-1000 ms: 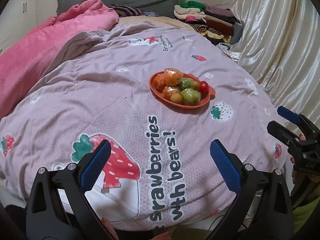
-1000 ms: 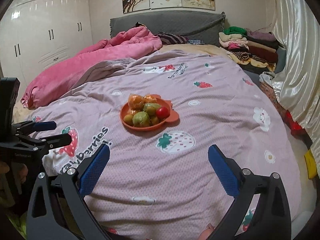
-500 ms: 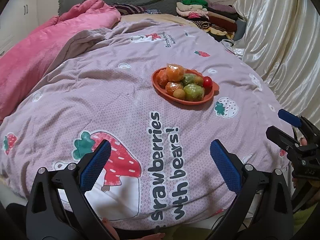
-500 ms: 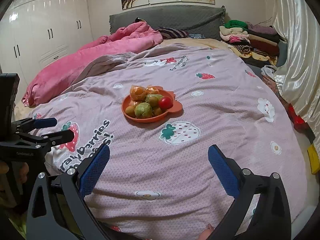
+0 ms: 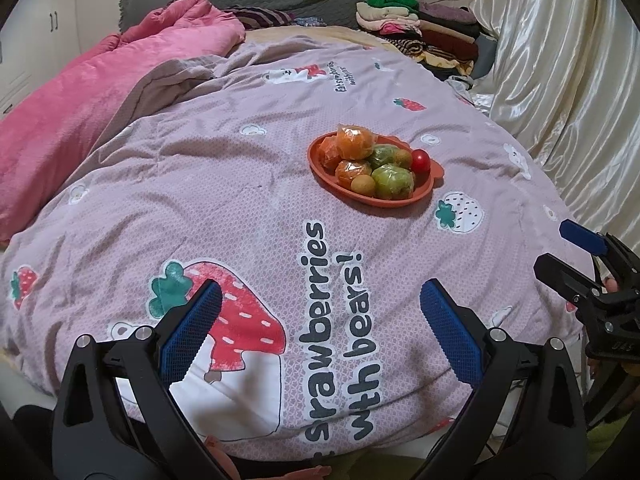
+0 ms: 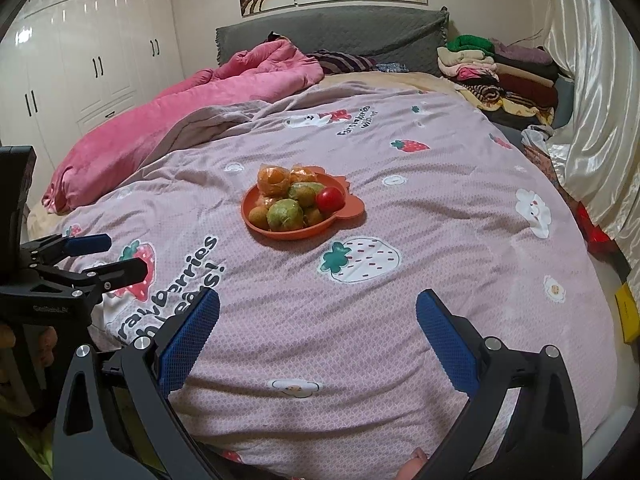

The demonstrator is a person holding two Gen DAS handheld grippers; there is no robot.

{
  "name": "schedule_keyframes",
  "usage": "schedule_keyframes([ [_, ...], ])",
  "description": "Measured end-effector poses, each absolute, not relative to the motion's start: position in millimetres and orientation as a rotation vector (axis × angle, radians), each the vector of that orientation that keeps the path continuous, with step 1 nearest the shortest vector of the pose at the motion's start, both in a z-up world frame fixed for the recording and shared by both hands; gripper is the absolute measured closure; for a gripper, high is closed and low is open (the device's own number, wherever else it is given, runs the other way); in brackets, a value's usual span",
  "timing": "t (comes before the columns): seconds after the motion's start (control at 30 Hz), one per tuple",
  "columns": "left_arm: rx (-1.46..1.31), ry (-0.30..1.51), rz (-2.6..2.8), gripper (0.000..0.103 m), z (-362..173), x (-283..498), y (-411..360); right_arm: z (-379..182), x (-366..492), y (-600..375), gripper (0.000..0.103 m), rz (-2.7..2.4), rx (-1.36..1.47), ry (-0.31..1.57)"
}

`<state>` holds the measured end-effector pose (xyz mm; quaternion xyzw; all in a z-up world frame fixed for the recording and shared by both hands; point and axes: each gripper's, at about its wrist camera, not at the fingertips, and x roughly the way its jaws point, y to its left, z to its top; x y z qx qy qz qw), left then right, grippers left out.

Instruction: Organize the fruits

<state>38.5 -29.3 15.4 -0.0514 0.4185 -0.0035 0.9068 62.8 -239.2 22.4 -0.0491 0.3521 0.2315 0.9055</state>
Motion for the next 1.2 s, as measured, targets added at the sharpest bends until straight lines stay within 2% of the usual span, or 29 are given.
schedule_keyframes([
  [1.2,-0.092,0.857,0.030,0.010,16.0,38.5,-29.0,23.6,61.8,-243.0,0.005,0.458,-0.123,0.744],
])
